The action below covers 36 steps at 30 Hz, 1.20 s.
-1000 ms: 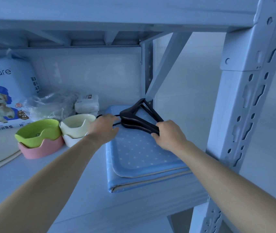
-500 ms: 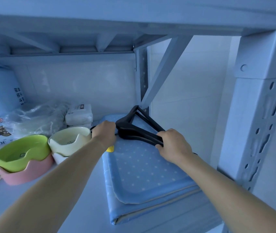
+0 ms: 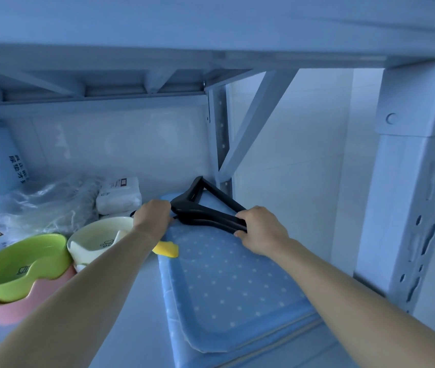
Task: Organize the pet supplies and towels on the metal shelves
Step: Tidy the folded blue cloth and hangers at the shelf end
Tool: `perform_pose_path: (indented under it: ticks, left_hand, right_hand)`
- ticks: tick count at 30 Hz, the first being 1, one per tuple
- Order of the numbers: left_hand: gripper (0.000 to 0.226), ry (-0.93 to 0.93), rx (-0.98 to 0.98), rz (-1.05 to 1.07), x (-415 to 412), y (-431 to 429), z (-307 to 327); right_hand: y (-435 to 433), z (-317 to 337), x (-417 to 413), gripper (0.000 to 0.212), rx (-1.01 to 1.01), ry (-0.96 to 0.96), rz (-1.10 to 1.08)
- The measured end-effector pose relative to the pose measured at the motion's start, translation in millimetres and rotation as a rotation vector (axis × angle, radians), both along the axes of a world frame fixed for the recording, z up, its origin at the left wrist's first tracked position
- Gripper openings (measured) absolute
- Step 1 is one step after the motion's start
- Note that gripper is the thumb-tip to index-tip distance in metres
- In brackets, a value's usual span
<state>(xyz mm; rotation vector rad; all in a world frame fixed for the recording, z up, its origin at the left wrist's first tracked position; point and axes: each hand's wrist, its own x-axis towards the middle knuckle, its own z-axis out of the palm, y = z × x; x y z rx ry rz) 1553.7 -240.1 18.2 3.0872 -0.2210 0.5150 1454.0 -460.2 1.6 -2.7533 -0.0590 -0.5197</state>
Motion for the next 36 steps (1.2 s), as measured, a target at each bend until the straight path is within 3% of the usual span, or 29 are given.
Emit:
perform_pose_path:
  ticks: [5, 13, 27, 32, 36]
  left_hand:
    - [0.022, -0.034, -0.077, -0.047, -17, -1, 6]
    - [0.055, -0.014, -0.157, -0.23, -99, -15, 0]
    - [0.039, 0.178, -0.117, -0.296, -217, -36, -28]
    - [0.049, 0.197, -0.133, -0.343, -250, -36, -28]
    - [0.065, 0.206, -0.011, -0.353, -259, -31, -32]
  right_hand:
    - [-1, -2, 4, 0.017, -0.071, -0.058, 0.057]
    - [4, -6, -29, 0.037, -0.109, -0.211, 0.281]
    - [-13, -34, -121, 0.026, 0.099, -0.135, 0.445]
    - [-19, -39, -144, 0.04, 0.088, -0.075, 0.508]
    - [-24, -42, -149, 0.055, 0.032, -0.003, 0.517]
